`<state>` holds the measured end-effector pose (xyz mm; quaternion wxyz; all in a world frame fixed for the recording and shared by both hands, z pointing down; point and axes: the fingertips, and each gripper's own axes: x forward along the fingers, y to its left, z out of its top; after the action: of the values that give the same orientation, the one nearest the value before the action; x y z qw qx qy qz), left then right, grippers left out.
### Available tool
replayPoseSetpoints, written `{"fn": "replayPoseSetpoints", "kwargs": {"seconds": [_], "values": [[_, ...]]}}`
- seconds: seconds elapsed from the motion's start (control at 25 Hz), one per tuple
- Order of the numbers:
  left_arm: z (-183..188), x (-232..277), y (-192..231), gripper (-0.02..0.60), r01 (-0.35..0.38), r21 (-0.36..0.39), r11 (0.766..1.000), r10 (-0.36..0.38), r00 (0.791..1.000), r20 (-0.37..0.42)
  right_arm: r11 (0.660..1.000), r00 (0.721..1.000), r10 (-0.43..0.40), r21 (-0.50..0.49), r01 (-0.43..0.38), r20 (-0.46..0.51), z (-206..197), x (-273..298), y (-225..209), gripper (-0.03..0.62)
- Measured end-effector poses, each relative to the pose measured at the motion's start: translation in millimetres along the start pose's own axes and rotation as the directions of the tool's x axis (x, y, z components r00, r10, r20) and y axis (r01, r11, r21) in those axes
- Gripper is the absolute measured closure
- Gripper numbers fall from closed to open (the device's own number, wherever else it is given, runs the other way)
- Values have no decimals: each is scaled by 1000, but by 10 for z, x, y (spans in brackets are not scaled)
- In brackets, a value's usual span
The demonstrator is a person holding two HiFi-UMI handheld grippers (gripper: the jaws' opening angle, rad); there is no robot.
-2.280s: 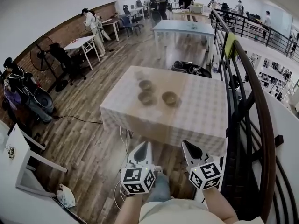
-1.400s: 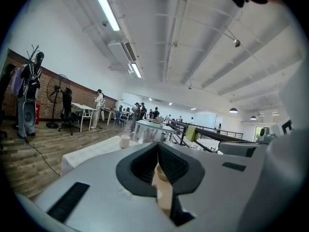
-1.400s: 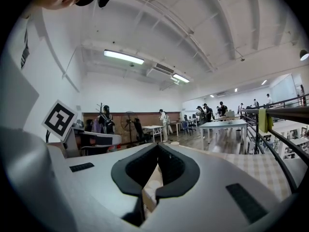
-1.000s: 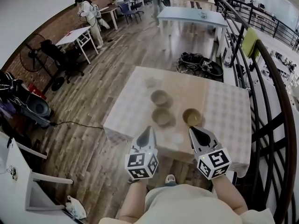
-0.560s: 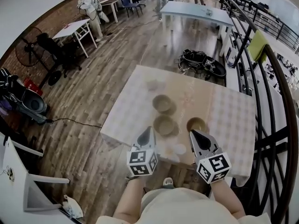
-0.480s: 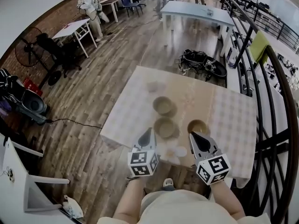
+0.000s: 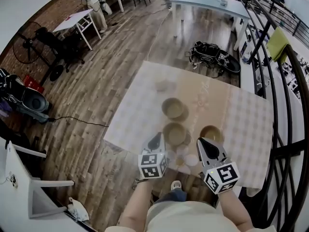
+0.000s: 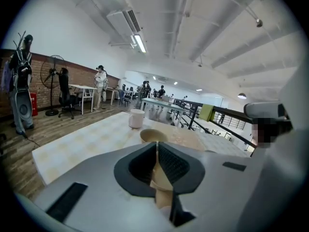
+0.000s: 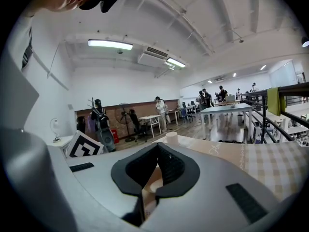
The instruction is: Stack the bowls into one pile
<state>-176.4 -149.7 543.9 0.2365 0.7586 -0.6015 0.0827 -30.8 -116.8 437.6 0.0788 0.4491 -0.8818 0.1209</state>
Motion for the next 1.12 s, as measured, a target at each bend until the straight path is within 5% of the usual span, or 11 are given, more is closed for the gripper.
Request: {"fn": "replayPoseSetpoints", "kwargs": {"seconds": [0.6, 1.12], "values": [[-574, 408, 188, 480, 4, -152, 988, -30, 986, -165, 996, 992, -79, 26, 82, -97, -395, -178, -51, 594], [-661, 552, 177, 563, -13, -158, 987, -16, 983, -183, 998, 988, -60, 25, 64, -139, -496, -172, 63, 594]]}}
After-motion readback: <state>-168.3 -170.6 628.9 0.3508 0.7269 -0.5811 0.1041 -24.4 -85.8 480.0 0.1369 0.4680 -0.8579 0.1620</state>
